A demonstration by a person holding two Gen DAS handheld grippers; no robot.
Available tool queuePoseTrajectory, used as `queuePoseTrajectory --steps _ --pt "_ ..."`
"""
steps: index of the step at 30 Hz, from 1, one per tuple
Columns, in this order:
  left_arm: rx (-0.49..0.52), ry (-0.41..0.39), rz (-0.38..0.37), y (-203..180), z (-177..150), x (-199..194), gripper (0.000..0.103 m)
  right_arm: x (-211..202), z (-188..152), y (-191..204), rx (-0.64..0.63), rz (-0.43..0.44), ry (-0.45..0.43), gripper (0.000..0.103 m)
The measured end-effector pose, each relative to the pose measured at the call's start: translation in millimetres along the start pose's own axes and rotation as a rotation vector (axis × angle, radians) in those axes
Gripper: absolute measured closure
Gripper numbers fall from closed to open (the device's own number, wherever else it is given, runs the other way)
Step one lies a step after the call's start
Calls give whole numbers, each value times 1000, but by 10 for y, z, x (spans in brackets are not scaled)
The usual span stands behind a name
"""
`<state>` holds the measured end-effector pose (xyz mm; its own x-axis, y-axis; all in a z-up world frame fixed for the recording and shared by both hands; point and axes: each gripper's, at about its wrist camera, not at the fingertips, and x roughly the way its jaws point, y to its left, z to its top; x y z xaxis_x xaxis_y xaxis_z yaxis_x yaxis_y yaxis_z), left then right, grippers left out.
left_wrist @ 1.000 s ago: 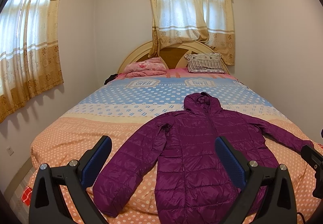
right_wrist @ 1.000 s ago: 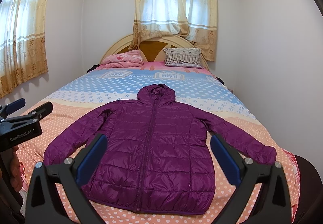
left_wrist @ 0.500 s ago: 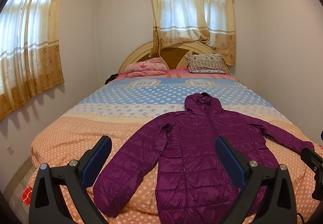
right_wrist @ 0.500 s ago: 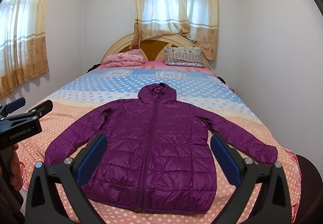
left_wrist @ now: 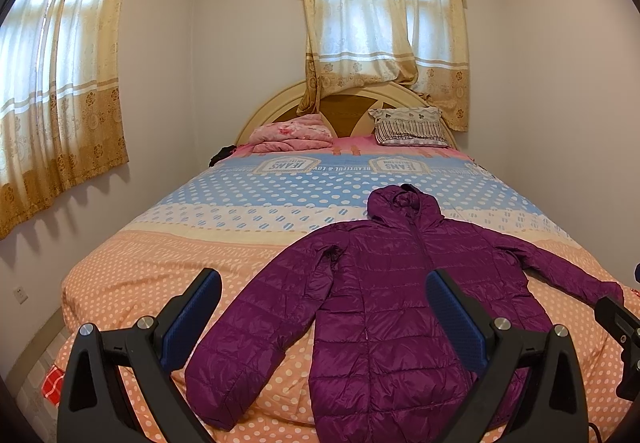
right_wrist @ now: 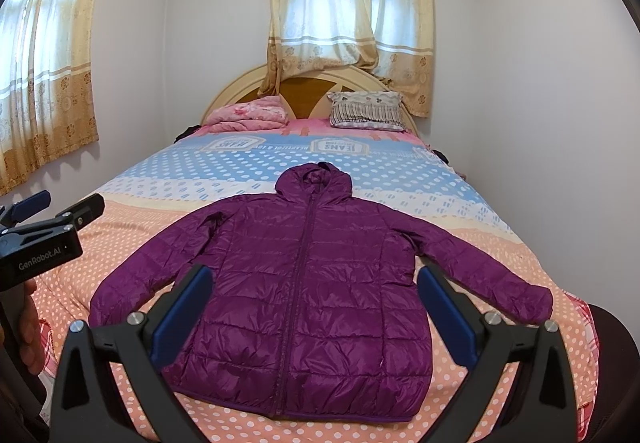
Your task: Fold large clothes
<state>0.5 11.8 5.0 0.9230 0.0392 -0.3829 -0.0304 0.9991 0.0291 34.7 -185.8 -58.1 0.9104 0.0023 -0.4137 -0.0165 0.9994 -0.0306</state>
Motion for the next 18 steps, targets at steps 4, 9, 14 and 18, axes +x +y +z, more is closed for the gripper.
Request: queuePoseTrajectory --steps 4,9,14,18 --pt "-1 0 1 6 5 -2 1 -2 -6 5 0 2 -1 0" --pt "0 -2 1 6 5 1 1 -1 2 4 0 1 0 0" --pt "-1 0 1 15 11 9 1 2 -3 5 0 3 2 0" --pt "-2 1 3 22 4 13 1 3 -14 -1 3 6 6 0"
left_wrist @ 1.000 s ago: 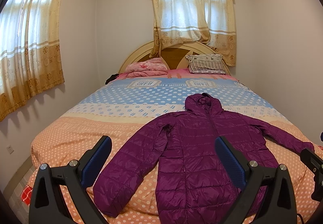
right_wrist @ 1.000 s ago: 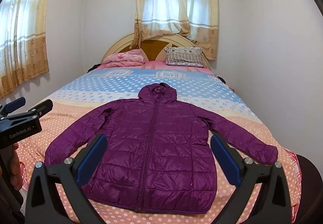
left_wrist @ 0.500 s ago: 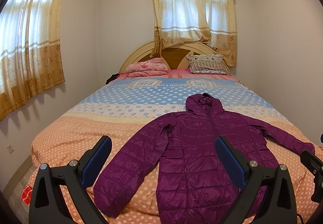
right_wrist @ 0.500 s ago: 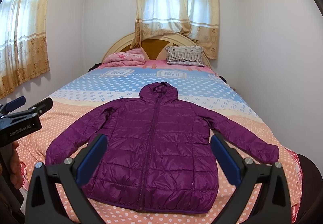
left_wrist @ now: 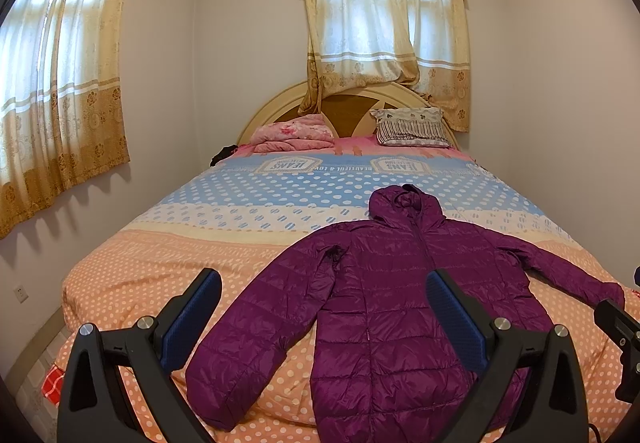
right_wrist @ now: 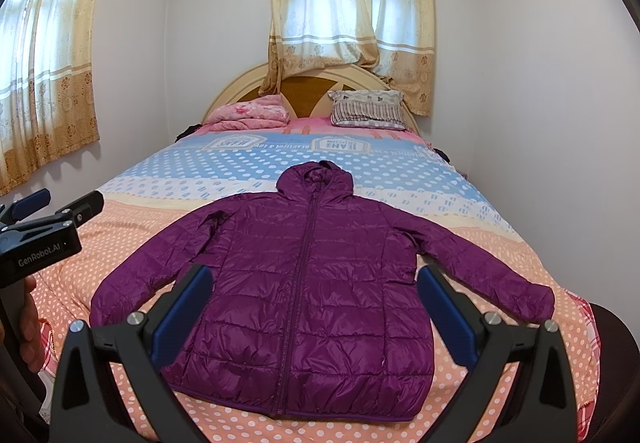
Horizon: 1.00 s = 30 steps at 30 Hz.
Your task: Fold large clothes
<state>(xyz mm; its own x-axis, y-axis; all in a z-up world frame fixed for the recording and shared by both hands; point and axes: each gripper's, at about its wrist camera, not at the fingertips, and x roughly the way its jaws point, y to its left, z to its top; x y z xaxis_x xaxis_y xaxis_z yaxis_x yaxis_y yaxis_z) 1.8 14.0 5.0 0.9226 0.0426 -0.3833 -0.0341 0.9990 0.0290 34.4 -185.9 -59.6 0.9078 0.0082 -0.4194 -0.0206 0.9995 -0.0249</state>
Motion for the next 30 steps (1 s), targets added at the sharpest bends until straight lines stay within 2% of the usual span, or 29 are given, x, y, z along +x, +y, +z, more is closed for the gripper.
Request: queuePoseTrajectory --steps 7,17,25,30 --pt "3 9 3 3 -30 41 1 58 -18 -46 8 3 10 0" --pt "29 75 4 -114 -247 505 1 465 -156 -430 74 -36 68 0" --pt "74 150 -34 -349 -434 1120 1 978 -343 -1066 163 -150 169 0" --pt "133 165 -55 -604 -506 1533 1 1297 -446 -1719 272 -247 225 0"
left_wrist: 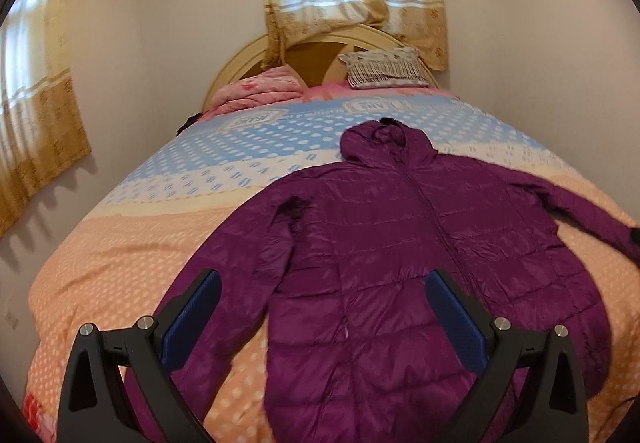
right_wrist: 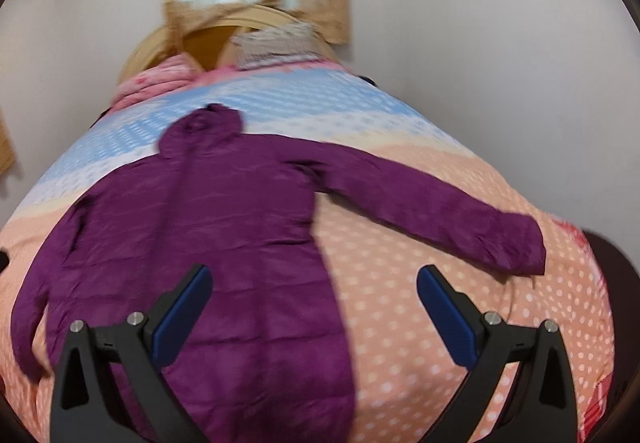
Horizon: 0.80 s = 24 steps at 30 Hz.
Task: Fold large clothes
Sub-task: 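Grasp a jacket sleeve with the right tool and lift it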
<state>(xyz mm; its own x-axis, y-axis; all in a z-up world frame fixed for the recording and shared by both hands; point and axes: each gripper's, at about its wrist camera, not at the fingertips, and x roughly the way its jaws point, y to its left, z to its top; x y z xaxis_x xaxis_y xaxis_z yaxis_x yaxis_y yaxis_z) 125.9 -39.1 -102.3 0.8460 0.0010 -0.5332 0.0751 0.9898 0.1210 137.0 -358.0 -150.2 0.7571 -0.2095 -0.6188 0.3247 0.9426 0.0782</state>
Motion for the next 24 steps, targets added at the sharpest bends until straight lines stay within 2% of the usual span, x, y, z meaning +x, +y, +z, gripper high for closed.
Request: queuePoseTrajectory --steps 7,10,14,16,20,21,22,24 --pt "63 25 6 -296 37 619 1 510 182 -913 160 -177 59 0" --pt "74 28 31 -315 16 850 1 619 205 -1319 220 -275 69 9" --pt "71 54 81 -236 -40 1114 1 679 234 -1590 225 -383 102 10" --pt "59 78 100 -166 -90 1233 1 786 244 -1670 229 -386 142 11" --pt "32 112 128 -43 -187 1358 1 971 220 -1714 193 -372 215 34" --pt "22 116 131 -8 -209 1363 1 988 205 -1734 192 -365 225 45" --pt "18 120 133 10 -222 1361 1 1011 189 -1746 197 -342 241 51" --pt "6 122 131 49 -230 1328 1 1087 144 -1825 217 -293 256 78"
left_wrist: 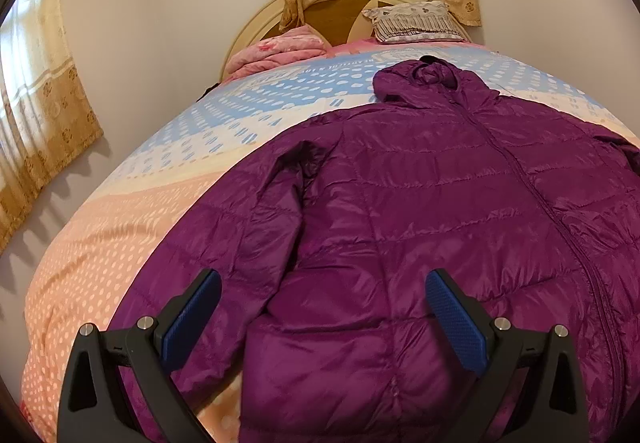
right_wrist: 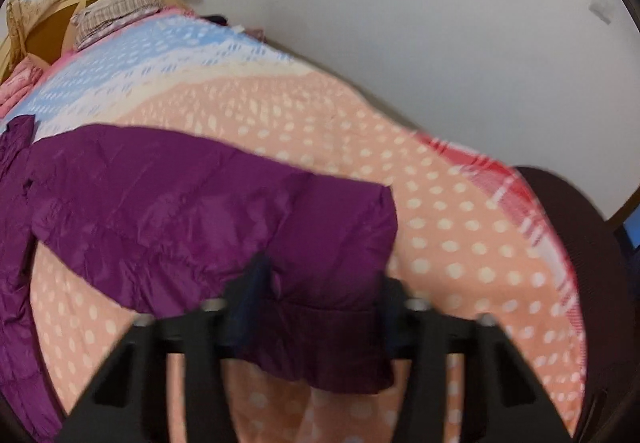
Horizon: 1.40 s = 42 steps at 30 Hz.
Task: Fold large clothes
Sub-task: 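Grasp a jacket sleeve with the right tool and lift it, then carry the sleeve across the jacket body and open the right tool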
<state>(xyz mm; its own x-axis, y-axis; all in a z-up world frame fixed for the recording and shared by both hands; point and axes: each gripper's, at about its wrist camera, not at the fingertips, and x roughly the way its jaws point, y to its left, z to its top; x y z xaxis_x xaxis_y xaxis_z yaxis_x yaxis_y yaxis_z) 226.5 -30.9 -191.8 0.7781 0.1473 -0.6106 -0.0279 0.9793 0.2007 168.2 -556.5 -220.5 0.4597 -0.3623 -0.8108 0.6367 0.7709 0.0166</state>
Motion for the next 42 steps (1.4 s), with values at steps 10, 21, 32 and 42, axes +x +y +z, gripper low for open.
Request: queuePoseTrajectory --steps 10,21,32,42 --pt "-45 -18 10 255 98 -214 1 -412 15 102 -2 141 -102 90" --pt "-74 -42 58 501 165 -175 1 -846 114 896 -146 233 -219 91" --pt "-118 -33 62 769 289 -16 1 -937 -11 2077 -346 323 -248 92" --pt "-111 -36 57 810 325 78 1 -934 -275 2830 -486 375 -245 92"
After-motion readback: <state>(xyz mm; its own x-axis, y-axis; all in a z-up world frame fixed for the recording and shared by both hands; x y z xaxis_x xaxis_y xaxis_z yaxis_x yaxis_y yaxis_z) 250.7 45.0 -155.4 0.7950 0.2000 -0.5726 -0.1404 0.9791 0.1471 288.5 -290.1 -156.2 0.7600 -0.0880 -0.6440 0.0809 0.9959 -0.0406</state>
